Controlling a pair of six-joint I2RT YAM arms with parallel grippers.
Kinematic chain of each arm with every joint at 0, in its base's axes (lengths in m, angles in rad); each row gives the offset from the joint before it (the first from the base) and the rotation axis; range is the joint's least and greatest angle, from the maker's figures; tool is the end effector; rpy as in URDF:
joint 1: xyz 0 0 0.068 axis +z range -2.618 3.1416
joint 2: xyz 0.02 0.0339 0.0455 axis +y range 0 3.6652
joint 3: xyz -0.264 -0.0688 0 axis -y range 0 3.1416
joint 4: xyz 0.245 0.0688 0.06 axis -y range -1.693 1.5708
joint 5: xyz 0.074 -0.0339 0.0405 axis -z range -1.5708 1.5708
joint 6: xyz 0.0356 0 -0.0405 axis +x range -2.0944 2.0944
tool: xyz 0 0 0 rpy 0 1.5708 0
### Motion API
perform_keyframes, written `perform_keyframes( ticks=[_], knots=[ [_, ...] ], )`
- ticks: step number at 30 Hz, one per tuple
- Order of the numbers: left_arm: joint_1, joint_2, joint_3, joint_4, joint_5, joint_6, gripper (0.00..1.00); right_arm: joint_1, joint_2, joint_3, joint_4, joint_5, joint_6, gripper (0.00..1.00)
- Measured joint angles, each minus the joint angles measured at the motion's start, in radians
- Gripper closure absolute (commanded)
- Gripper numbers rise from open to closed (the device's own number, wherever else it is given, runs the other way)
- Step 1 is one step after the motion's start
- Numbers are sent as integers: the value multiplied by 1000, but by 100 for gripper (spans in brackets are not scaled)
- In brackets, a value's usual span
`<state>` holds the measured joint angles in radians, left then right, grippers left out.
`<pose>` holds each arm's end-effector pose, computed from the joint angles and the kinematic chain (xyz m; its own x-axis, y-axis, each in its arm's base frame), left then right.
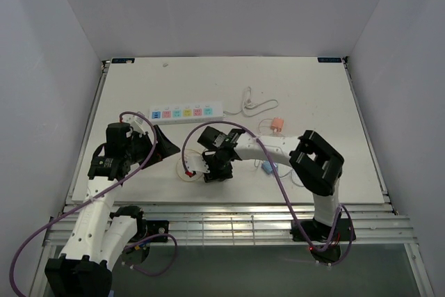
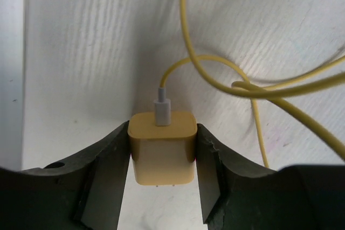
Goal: Insert the plug
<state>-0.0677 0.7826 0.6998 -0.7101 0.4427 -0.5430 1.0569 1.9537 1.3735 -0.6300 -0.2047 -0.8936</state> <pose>0.1550 -0.0258 0.2636 -0.7951 -0.4141 -0.4432 -0.0581 0.7793 -0.6239 0.1878 0.3474 0.1724 0.4038 -0.8370 -0.3693 -0.9148 -0.3726 -0.1558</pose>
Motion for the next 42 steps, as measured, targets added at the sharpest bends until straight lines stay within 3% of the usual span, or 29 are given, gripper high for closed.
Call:
perform_keyframes(
  ticks=[4, 14, 16, 20, 28, 35, 42],
  knots=[
    [0, 13, 0, 0, -8, -3, 2, 19, -177, -155, 88, -15, 92, 79],
    [0, 14, 0, 0, -10, -3, 2, 32, -801, -548, 571, -205, 458, 86],
    [0, 14, 0, -1, -12, -3, 2, 32, -888, -601, 666, -188, 562, 92],
    [0, 14, 0, -1, -24, -6, 2, 32, -1011, -652, 798, -43, 784, 92],
    [0, 27, 0, -1, -88, -51, 2, 31, -1054, -635, 813, 394, 1135, 92],
    [0, 50, 0, 1, -90, -87, 2, 29, -940, -563, 807, 732, 1249, 92],
    [0, 59, 1, 24, -78, -114, 2, 29, -864, -563, 891, 966, 1350, 92]
  ],
)
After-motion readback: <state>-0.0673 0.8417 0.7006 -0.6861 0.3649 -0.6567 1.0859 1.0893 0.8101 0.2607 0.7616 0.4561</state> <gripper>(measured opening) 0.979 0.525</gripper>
